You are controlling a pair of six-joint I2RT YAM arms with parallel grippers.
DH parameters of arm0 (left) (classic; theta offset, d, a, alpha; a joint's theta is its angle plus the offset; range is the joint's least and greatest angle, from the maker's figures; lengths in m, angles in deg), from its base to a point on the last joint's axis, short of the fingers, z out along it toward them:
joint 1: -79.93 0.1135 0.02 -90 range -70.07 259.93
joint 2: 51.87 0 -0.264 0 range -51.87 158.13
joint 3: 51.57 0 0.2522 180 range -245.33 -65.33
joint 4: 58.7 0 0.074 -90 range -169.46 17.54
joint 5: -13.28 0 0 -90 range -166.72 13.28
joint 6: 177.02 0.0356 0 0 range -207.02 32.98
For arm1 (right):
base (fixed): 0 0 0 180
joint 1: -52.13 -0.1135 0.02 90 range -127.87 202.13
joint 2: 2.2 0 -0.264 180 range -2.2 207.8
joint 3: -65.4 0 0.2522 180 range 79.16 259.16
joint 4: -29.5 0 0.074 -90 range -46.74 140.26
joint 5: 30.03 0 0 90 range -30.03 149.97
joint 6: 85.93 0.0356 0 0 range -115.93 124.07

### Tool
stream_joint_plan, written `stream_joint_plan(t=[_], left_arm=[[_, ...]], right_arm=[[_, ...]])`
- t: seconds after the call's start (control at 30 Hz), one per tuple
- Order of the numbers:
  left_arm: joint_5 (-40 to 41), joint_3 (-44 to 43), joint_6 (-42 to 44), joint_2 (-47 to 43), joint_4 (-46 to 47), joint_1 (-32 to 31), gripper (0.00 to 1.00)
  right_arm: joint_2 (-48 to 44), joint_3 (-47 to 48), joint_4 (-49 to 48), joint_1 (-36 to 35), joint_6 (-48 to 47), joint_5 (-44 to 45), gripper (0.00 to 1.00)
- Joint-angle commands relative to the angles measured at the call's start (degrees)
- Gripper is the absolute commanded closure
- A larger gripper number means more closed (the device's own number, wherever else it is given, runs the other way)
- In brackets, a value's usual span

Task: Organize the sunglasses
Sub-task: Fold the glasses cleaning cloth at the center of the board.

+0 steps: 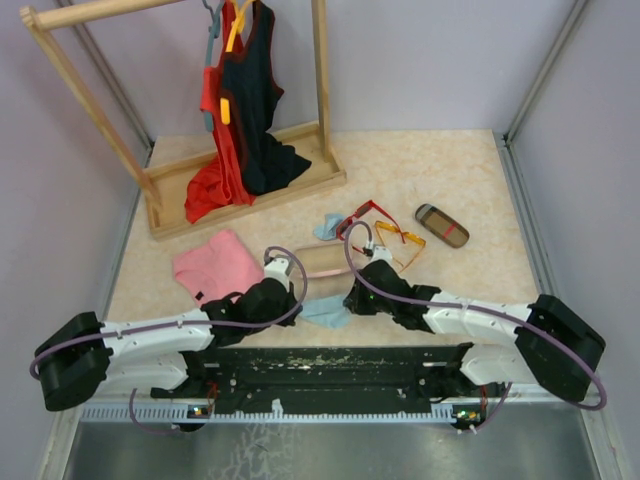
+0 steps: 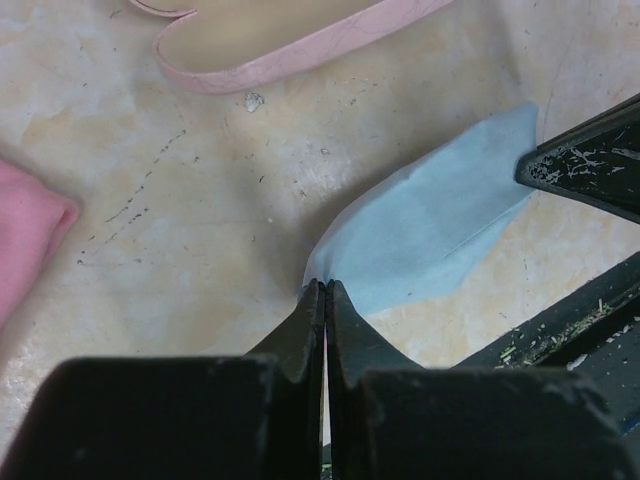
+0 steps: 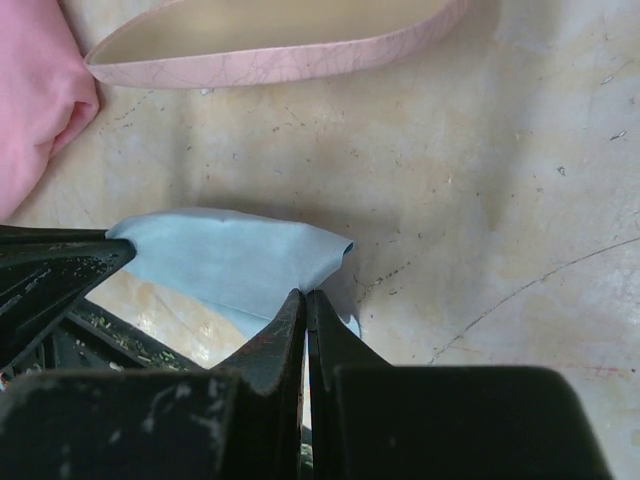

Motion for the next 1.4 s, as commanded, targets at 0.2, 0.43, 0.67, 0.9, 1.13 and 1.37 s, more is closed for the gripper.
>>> stream_joint_plan(t=[0.2,0.43,0.67,0.9,1.13,1.37], left_arm=[[-1.7,-3.6,2.2,-1.3,0.8,0.4,1.00],[-2.3,-3.1,2.0,0.4,2.0,0.9,1.00],[-2.8,-2.3,2.0,2.0,3.2,1.2,1.00],[-3.2,-1.1,1.6,2.5,3.5,1.2,1.00],[-2.4,0.8,1.0,2.0,2.5,1.2,1.00],[-3.9,1.9,0.6,3.3,3.2,1.2,1.00]], right_arm=[[-6.6,0.1,-1.0,-0.7,-0.8,2.5,0.93],[-5.3,-1.0,-0.3,-0.7,-0.2,3.5,0.77],[-4.2,-1.2,-0.8,-0.7,0.0,3.9,0.71],[-4.0,-1.2,-0.1,-0.6,1.4,3.7,0.66],[0.1,-0.5,-2.0,0.0,3.6,1.5,0.71],[4.1,2.1,1.6,0.1,2.5,4.1,0.65]])
